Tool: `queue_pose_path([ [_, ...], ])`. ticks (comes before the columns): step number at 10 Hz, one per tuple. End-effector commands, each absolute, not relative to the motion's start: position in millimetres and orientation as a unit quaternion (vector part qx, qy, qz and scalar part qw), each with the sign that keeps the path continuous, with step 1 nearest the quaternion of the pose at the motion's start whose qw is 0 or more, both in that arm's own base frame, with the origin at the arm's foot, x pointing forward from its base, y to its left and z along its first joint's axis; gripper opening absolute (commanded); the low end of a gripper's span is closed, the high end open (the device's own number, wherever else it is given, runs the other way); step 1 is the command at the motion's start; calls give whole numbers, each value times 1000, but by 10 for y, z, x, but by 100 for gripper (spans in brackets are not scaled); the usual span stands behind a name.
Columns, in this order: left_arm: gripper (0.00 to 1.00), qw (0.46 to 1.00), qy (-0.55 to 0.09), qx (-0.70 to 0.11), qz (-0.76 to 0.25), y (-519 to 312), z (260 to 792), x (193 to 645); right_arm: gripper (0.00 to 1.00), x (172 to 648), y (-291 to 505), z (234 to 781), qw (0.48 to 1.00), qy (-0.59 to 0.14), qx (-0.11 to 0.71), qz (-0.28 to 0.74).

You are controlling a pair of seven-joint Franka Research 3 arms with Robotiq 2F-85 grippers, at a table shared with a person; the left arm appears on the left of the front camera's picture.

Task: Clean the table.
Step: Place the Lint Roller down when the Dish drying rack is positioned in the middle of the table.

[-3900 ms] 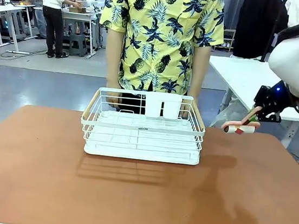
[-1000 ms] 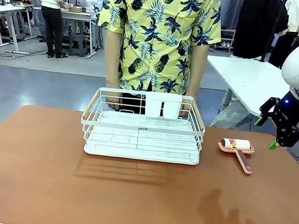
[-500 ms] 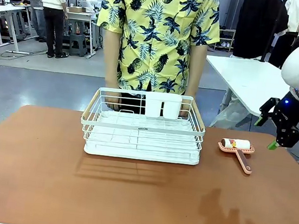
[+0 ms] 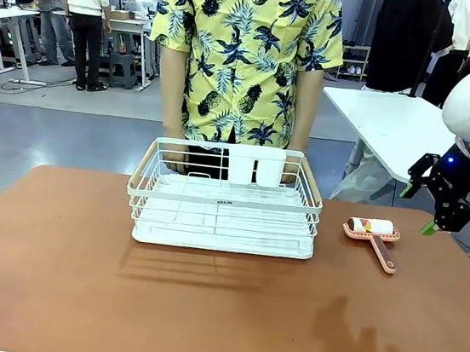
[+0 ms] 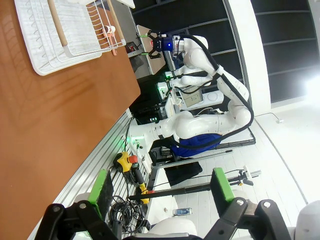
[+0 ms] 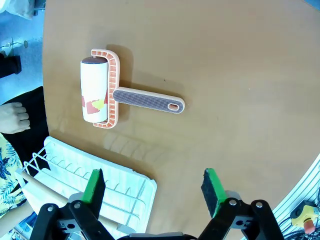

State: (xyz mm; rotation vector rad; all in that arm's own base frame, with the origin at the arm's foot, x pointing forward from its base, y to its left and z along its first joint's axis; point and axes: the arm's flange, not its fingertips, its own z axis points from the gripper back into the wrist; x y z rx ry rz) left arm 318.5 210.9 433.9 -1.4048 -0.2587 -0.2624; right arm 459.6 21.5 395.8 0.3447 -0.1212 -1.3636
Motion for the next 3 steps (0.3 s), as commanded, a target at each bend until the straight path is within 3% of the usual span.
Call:
queue_pose_path([
  [1, 100, 747, -122, -643, -121, 2128, 4351, 3172, 100, 4578, 214, 3942, 760, -63, 161, -626],
  [3, 100, 747, -122, -643, -121, 2128, 4351, 3172, 100, 4578, 214, 3942, 760, -63, 161, -626],
])
